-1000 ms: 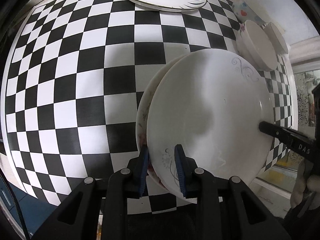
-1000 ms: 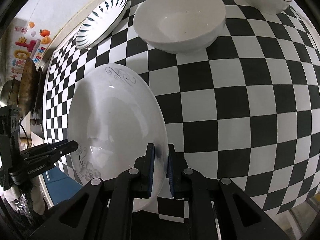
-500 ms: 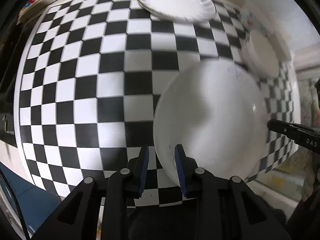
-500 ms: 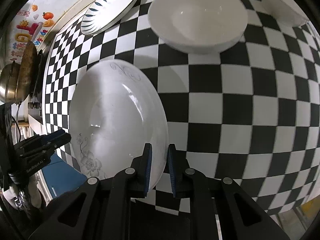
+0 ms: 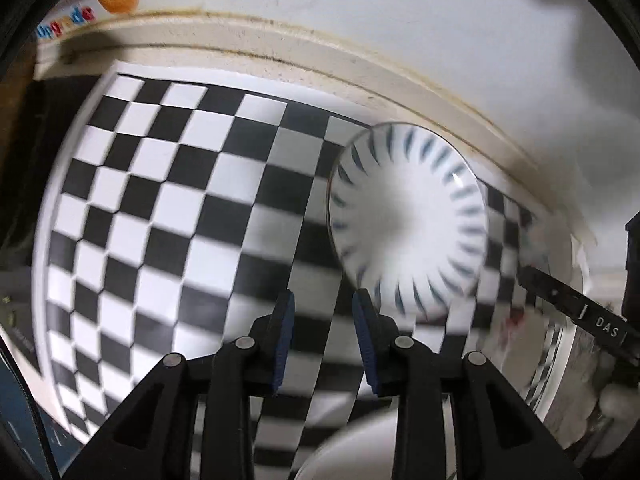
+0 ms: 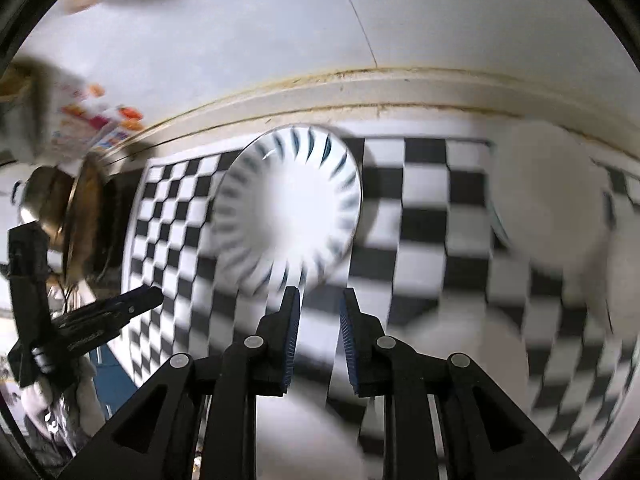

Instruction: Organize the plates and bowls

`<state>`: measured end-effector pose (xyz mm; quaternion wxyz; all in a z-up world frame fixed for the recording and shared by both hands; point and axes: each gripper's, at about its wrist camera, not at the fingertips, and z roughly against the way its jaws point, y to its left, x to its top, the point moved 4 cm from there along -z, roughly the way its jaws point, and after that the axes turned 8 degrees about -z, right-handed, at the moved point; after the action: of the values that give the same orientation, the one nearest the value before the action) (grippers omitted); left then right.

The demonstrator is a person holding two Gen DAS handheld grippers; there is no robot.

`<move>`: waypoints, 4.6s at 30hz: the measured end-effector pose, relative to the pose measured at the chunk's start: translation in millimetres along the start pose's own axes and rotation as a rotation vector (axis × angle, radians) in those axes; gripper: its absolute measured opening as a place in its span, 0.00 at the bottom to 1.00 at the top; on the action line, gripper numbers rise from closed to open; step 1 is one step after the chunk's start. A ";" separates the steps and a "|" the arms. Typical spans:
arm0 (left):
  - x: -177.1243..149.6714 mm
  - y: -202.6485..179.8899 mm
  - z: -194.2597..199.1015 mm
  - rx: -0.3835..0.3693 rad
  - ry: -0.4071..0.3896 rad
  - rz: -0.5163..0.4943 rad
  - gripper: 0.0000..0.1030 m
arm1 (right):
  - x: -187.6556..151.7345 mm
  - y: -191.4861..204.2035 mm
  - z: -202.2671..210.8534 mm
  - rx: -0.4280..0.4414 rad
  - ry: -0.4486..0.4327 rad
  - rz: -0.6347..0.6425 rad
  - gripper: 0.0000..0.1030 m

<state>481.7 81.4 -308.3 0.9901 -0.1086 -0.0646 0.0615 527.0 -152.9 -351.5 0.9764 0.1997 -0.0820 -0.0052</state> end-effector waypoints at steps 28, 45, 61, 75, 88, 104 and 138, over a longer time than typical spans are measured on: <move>30.4 -19.1 -50.4 0.002 0.029 -0.045 0.23 | 49.3 -9.1 -76.1 -0.056 0.098 -0.008 0.14; -44.0 -50.8 65.6 -0.005 -0.130 -0.195 0.23 | -46.2 24.0 48.6 -0.007 -0.074 0.036 0.14; -158.5 -69.6 71.0 -0.036 -0.079 -0.328 0.23 | -199.6 -12.2 92.2 0.013 -0.114 -0.057 0.14; -196.9 -61.3 18.7 0.012 0.020 -0.338 0.23 | -251.1 -42.4 37.9 0.013 -0.042 -0.155 0.14; -199.7 -63.4 -8.2 0.034 0.072 -0.352 0.23 | -250.5 -57.7 9.5 -0.017 -0.008 -0.178 0.14; -201.0 -64.2 -28.5 0.059 0.108 -0.337 0.23 | -247.3 -60.4 -1.2 -0.035 0.019 -0.165 0.14; -205.9 -56.5 -8.7 0.054 0.079 -0.321 0.23 | -247.6 -56.9 22.6 -0.099 -0.043 -0.189 0.16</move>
<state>286.4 -3.2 -327.8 0.9915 -0.0725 -0.0405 -0.1001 280.4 -203.5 -392.3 0.9782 0.1581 -0.0836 -0.1058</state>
